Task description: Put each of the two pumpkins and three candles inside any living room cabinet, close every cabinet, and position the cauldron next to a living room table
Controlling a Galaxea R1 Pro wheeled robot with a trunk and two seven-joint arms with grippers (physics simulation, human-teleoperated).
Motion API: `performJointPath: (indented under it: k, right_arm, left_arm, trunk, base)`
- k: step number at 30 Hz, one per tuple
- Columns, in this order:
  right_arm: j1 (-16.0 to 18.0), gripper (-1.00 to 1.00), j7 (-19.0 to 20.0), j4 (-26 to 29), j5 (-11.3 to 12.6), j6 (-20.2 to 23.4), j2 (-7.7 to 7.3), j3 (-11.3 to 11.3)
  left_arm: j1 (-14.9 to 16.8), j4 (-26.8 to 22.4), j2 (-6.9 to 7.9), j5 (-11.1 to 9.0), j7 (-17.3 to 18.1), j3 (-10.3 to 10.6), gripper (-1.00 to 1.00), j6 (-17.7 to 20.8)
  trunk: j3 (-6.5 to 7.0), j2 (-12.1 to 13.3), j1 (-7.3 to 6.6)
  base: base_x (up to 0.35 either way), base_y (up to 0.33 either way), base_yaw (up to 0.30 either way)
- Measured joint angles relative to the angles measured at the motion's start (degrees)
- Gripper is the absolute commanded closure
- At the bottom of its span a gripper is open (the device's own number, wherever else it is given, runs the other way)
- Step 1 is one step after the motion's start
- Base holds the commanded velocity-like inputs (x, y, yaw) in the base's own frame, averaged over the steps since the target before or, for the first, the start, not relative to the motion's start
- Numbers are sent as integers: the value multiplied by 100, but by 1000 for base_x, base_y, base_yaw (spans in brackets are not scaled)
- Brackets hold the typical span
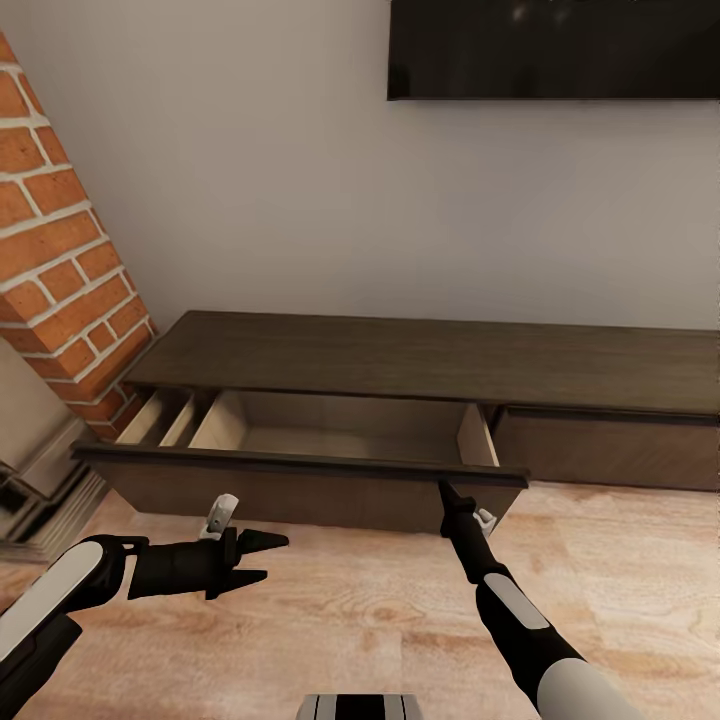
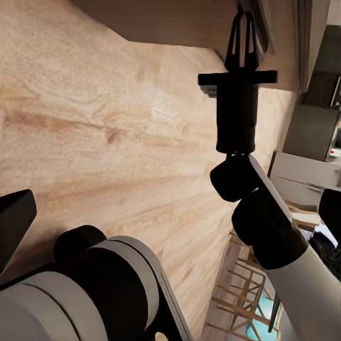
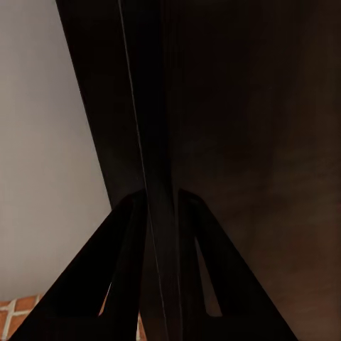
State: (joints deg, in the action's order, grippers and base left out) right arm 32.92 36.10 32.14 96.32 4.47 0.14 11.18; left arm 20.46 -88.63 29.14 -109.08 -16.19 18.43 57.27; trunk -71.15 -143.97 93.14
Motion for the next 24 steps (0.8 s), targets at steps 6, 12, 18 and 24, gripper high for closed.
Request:
performJointPath:
  k: [6,12,18,24]
  right_arm:
    - [0,100,4,-1,2,0,0,14]
    - [0,100,8,-2,3,0,0,20]
    - [-1,100,8,-2,4,0,0,22]
    - [-2,100,13,-3,3,5,-1,19]
  left_arm:
    - [0,1,0,-1,-2,0,-100,0]
    - [0,0,0,0,-2,0,-100,3]
    - [0,0,-1,-1,-1,0,-100,1]
    - [0,-1,-1,0,2,0,-100,-1]
  trunk:
    - [0,0,0]
    - [0,0,0]
    - [0,0,0]
    - [-1,0,-1]
  base:
    - [-125,0,0]
    - [-78,0,0]
    - [-59,0,0]
    - [-8,0,0]
